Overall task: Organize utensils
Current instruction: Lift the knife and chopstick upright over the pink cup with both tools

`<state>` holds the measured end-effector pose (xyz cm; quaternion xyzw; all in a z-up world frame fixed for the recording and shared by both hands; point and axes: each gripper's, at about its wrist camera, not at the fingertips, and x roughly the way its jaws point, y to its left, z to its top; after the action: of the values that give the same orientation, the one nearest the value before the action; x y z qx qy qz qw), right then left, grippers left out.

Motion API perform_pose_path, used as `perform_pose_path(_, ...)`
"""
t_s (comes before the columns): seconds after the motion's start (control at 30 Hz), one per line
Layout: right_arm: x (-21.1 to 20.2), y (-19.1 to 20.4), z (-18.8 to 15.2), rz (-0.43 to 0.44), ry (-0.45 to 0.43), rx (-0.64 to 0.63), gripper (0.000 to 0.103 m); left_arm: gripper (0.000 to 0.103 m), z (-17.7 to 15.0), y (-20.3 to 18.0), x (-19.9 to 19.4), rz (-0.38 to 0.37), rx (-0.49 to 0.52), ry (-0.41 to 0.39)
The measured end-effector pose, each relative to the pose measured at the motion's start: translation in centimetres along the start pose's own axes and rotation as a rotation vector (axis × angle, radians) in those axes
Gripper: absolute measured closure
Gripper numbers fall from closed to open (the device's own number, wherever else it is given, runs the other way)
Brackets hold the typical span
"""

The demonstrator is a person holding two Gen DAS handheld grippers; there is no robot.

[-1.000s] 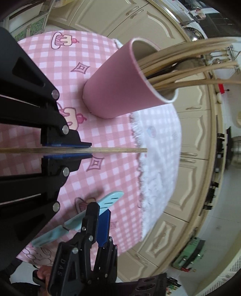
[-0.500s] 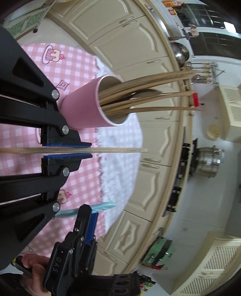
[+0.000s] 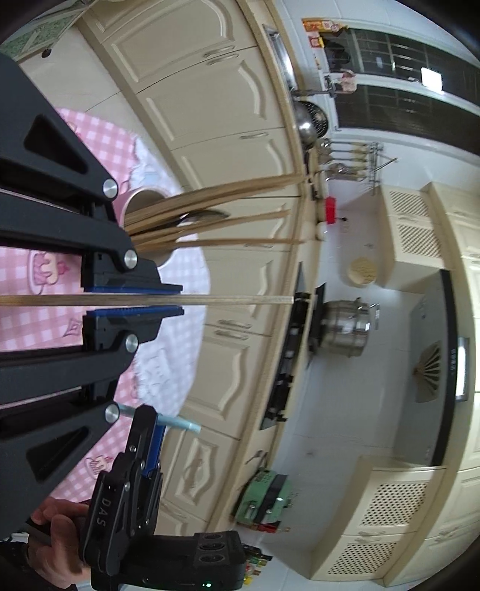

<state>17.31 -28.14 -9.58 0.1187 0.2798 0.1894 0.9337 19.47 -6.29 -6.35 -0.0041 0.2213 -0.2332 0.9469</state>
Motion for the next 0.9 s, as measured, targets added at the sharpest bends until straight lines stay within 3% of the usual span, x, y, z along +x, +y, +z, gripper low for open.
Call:
perform_pose_path(0.6,-1.7,4.3,11.0,0.085,-0.214,-0.161,0.079,0.098,8.8,3.6,-3.1,0.093,-0.056,-0.363)
perform_pose_path(0.9,-0.1,6.1,14.6,0.139,-0.221,-0.191,0.079,0.098,11.5,4.6,-1.3,0.114,-0.08,-0.457)
